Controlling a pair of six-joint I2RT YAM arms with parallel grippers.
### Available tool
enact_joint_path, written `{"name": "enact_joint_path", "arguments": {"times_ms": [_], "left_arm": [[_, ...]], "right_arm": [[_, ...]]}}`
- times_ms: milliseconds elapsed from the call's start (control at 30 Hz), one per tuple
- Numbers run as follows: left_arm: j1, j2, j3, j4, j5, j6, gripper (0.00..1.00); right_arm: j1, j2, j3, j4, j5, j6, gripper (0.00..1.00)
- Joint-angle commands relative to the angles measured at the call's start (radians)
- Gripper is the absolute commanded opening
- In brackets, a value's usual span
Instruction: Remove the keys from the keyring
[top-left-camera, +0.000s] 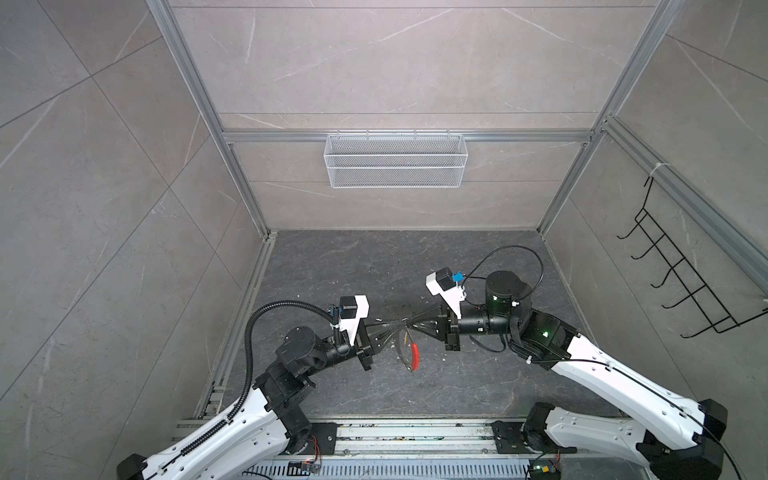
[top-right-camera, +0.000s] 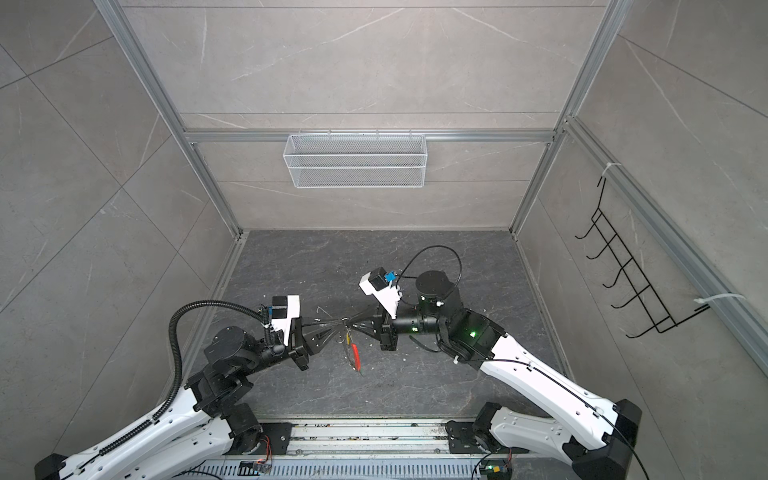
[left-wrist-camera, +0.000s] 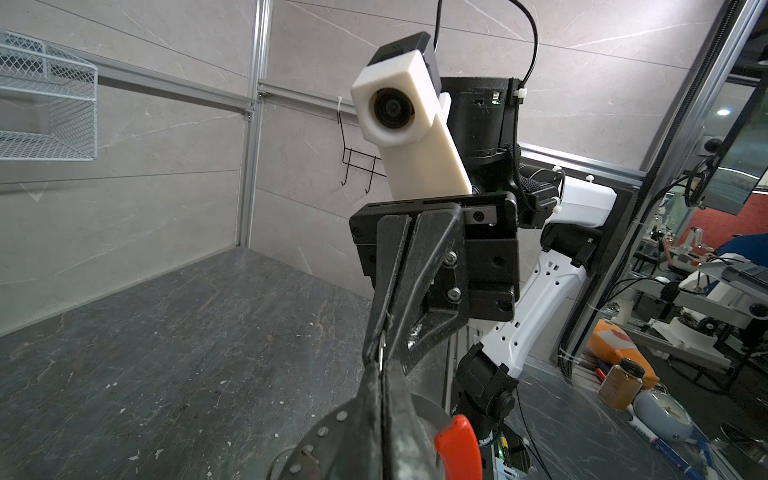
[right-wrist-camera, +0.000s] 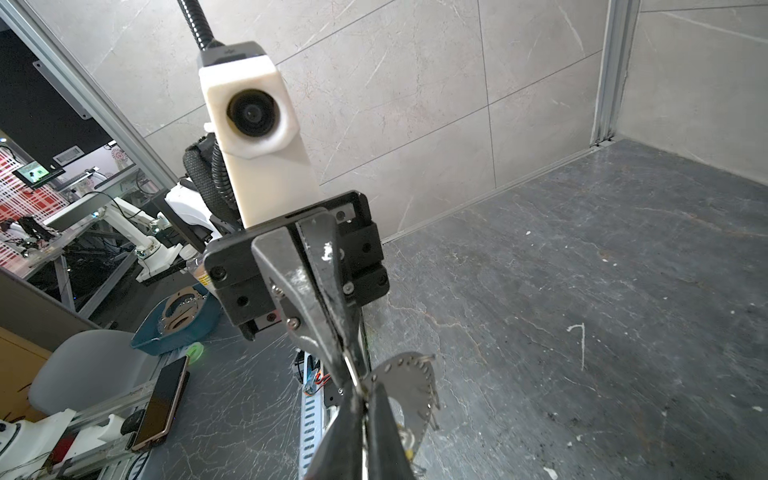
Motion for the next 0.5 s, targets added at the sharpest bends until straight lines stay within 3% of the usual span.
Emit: {"name": "enact_joint_path", "arguments": {"times_ms": [0,67,167,300,467], "left_arm": [[0.001,0.002,0.055,-0.028,-0.022,0.009,0.06],[0.0,0.002,0.073,-0.082,-0.039,0.004,0.25],[0.002,0.016,0.098,-0.154,-0.042,-0.011,0.38],[0.021,0.09,0.145,-0.206,0.081,-0.043,0.39],[0.071,0.177,0.152,-0.126,0.286,-0.128,0.37]], "right_arm": [[0.002,-0.005,0.046,-0.097,0.029,-0.007,0.0],[0.002,-0.011,0.078,-0.203,0.074,-0.037,0.0],[0.001,-0.013,0.127,-0.345,0.117,-0.085,0.0],[0.002,0.0,0.177,-0.482,0.149,-0.13,0.0],[0.0,0.009,0.208,-0.548,0.161,-0.157,0.0]]}}
